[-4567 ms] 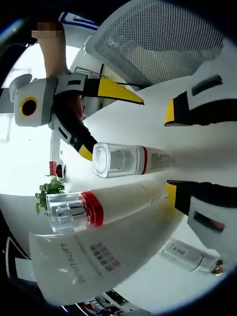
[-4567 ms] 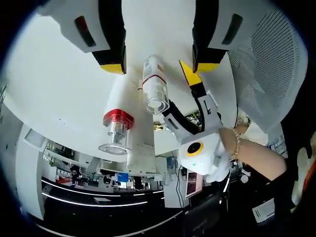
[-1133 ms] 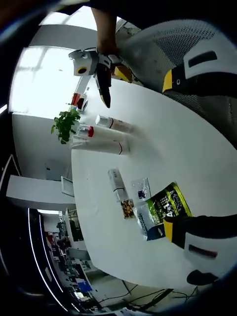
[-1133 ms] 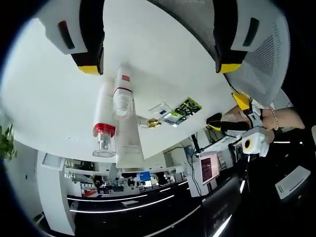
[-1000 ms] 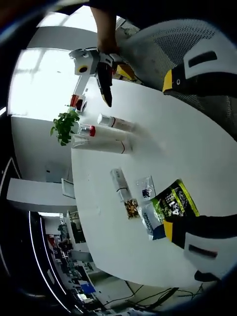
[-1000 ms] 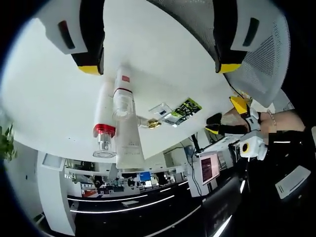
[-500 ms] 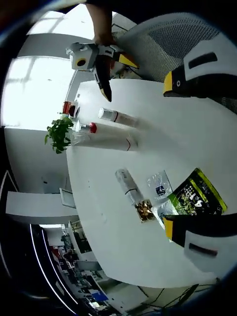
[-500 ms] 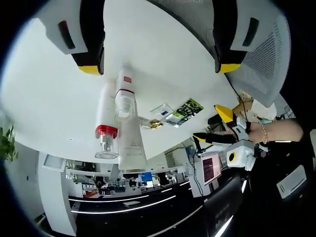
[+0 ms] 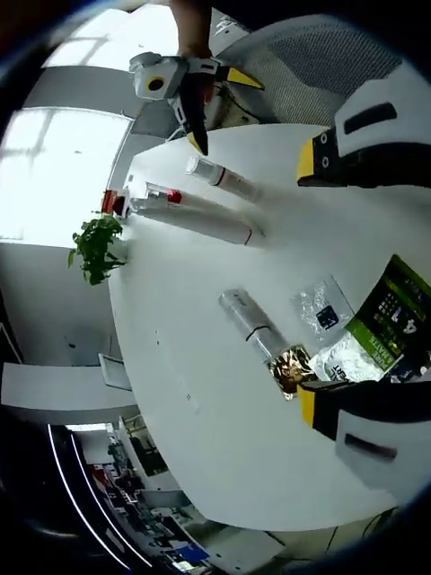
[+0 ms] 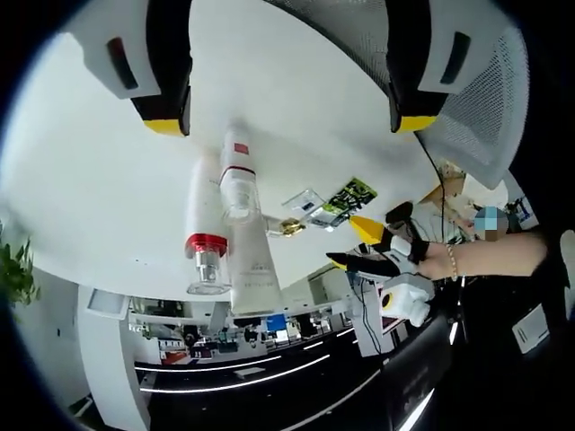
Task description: Arrange the skincare products in the storage area until every visible bottle or jar stands upright without overlapping.
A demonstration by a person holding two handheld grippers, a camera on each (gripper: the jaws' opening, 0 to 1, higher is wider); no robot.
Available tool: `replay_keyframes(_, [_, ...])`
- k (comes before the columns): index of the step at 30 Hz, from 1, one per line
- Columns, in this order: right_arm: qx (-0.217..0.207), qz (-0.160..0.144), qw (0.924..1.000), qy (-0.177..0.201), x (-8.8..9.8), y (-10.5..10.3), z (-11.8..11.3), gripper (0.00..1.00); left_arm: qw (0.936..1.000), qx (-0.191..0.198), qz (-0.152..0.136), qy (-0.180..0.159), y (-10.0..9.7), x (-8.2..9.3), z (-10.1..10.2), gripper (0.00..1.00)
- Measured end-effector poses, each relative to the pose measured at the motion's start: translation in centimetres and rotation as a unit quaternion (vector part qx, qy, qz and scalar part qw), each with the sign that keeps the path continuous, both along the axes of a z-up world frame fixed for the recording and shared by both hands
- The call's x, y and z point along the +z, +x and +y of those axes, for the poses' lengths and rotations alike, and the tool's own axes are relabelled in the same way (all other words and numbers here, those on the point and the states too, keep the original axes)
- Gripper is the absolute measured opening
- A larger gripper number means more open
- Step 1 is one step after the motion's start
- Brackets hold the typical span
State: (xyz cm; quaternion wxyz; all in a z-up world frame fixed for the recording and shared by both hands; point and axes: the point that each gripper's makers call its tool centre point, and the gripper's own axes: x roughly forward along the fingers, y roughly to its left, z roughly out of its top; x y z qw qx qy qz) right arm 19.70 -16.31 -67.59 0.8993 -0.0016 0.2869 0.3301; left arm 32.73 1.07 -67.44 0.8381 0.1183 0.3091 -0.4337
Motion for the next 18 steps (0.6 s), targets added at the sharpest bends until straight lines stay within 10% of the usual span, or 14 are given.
replay_keyframes(18, [-0.024,0.005,0.9997,-0.004,-0.2,0.4,-0.8,0.88,0.9981,-0.042,0.018,0.040,5.5,-3.7,-1.9,0.70])
